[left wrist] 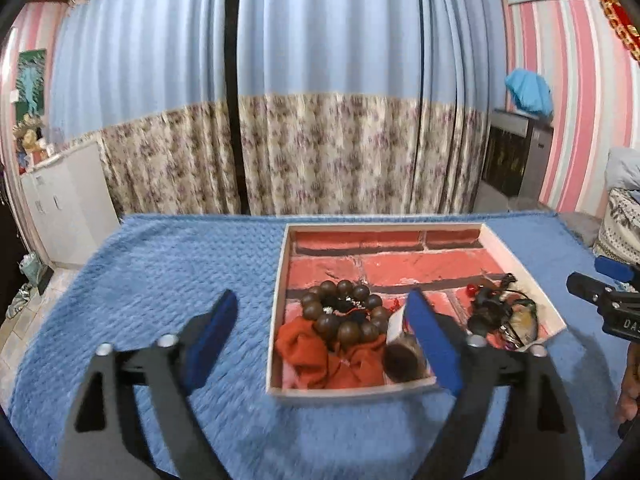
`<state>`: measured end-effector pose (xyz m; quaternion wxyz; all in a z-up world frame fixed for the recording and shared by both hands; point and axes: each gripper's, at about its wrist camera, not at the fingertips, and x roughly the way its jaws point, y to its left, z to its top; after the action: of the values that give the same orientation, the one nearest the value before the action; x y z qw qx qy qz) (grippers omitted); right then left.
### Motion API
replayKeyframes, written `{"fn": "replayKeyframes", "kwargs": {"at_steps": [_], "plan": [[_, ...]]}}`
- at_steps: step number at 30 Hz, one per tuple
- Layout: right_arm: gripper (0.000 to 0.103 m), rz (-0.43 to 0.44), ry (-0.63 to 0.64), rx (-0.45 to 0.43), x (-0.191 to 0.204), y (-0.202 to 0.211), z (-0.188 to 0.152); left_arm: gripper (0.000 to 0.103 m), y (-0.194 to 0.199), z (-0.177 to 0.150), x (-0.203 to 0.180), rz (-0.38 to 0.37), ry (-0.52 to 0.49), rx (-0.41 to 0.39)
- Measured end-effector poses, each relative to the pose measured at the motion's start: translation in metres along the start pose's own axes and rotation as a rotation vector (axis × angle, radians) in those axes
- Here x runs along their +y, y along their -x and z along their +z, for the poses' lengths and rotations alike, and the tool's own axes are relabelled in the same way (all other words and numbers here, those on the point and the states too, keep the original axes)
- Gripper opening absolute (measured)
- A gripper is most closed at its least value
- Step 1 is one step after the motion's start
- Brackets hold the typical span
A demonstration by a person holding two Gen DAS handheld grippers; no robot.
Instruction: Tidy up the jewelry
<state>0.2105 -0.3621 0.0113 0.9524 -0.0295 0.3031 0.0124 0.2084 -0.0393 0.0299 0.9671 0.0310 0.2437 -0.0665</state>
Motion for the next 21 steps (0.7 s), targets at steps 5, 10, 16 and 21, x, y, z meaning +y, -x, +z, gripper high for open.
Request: {"fn": "replayKeyframes", "kwargs": {"at_steps": [5,10,16,21], "plan": [[0.096,0.02,-0.001,-0.017,0.008,0.039,-0.034,0.093,0.057,-0.028,0.005,0.042,-0.03,-0.058],[0.096,0.026,-0.008,-0.025,0.014,0.07,-0.069,0.099,0.095,-0.055,0.019,0.055,0.009,-0.072],[0.096,-0.008,0.015,-0.05,0.027,0.09,-0.097,0.099,0.12,-0.083,0.023,0.068,0.026,-0.101],[0.097,-0.032,0.029,-0.089,0.037,0.093,-0.114,0.099,0.124,-0.101,0.017,0.073,0.009,-0.118]]}}
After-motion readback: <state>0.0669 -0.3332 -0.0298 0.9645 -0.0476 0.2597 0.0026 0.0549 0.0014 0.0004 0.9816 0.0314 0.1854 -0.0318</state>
